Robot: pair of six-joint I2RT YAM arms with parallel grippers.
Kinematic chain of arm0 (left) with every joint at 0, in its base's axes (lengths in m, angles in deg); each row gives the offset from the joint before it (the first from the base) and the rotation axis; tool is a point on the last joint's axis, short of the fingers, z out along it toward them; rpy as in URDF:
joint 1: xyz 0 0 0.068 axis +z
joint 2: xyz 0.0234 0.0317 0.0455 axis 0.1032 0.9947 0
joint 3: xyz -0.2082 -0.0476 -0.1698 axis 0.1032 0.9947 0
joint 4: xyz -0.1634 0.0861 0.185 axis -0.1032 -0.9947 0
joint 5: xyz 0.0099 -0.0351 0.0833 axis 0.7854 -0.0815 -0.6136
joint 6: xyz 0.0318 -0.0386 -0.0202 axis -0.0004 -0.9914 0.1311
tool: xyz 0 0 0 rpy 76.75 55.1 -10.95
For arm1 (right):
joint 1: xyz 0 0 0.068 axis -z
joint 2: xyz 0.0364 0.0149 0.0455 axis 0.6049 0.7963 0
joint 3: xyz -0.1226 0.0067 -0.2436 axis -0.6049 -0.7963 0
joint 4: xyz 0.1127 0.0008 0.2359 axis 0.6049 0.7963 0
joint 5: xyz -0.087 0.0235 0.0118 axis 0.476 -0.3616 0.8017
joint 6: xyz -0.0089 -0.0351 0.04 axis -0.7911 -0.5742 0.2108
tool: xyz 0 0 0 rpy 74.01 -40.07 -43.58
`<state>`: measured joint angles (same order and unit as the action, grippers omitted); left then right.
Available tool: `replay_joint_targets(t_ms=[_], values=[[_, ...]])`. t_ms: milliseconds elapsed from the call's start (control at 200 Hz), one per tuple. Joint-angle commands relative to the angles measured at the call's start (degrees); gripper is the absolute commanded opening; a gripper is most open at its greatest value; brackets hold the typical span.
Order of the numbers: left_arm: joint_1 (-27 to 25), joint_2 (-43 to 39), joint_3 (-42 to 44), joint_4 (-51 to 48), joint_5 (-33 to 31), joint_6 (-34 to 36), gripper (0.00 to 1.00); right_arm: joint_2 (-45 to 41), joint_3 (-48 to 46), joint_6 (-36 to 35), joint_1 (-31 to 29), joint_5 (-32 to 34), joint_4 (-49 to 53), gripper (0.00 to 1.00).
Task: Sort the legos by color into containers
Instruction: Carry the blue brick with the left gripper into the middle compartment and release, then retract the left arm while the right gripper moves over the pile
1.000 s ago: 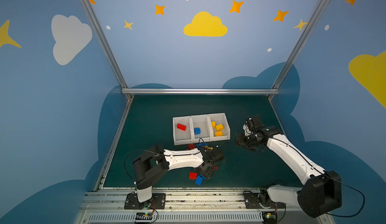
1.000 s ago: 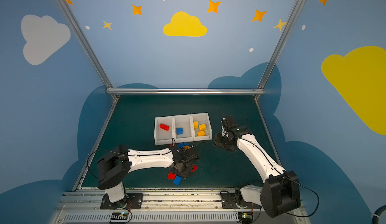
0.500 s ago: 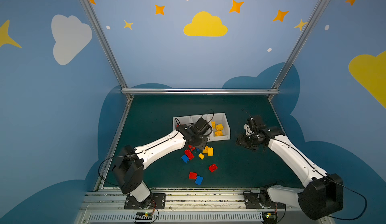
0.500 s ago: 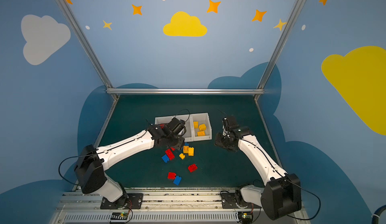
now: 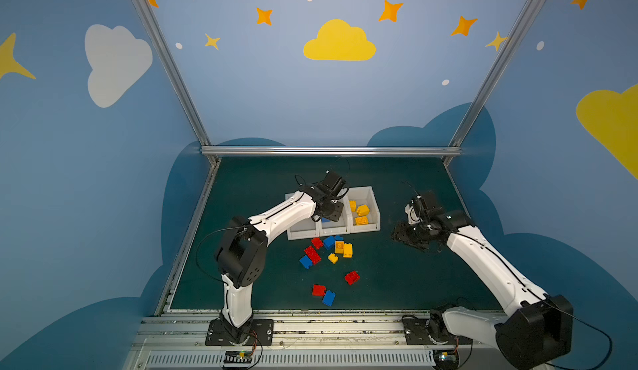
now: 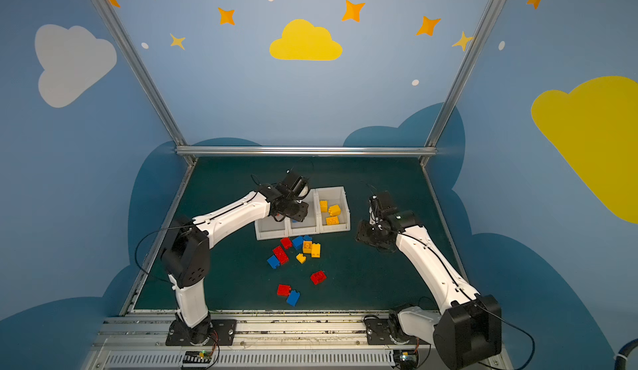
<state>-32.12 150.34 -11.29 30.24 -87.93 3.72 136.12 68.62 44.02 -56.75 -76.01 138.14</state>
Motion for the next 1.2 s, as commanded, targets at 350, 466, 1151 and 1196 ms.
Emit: replay_joint_targets(t_ms=[350,466,1151,1196], values=[[1.5,-6.5,1.9,1.1,0.2,-1.0,0.74,-1.1,-0.2,0.5,0.2,-0.1,1.7,0.59],[2.8,-14.7,9.3,3.2,0.2,-2.6,0.76,-0.7,-0.3,0.4,0.2,-0.5,1.3,0.59],[5.9,-64.8,50.8,6.8,-6.0,-16.7,0.99,18.9,10.0,1.2,-15.7,-0.2,-3.8,0.58],[5.9,-67.0,51.8,5.8,-6.5,-17.3,0.99,20.1,11.1,1.4,-17.1,0.4,-3.8,0.57]])
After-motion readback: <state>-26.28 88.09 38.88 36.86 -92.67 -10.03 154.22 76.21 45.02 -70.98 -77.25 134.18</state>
